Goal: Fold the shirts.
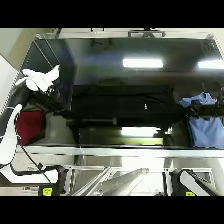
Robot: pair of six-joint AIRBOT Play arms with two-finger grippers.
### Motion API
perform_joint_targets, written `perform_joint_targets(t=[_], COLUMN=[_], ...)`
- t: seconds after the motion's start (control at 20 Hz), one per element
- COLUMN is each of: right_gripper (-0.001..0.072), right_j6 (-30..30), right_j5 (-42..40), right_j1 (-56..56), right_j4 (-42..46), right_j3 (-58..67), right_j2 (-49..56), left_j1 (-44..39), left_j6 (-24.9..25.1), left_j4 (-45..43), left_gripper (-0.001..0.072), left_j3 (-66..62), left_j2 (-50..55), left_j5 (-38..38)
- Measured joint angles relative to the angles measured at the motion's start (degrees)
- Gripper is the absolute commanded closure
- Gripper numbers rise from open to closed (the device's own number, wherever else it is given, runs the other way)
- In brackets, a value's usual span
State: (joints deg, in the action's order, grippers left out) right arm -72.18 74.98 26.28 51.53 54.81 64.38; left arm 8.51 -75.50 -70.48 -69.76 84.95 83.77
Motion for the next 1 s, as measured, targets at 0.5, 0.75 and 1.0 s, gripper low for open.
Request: perform_joint_targets(t=[0.5, 0.75, 1.0], right_gripper=[0.0693, 0.068, 0.0232], right_j6=[0.2, 0.6, 2.2], right_j5=[-12.2, -15.1, -12.7], right_j1=[-14.4, -16.1, -16.0], right_j4=[3.2, 4.9, 5.8], right_j3=[25.4, 30.8, 34.5], right_j2=[29.3, 39.8, 41.1], left_j1=[-1.4, -2.2, -3.9], left_j6=[-3.2, -3.4, -3.5], left_j4=[-0.5, -0.2, 0.0], left_gripper=[0.0686, 0.0682, -0.0013], left_j3=[-28.1, -37.8, -45.7], left_j2=[18.3, 30.0, 35.1], left_j5=[-2.1, -1.7, 1.3])
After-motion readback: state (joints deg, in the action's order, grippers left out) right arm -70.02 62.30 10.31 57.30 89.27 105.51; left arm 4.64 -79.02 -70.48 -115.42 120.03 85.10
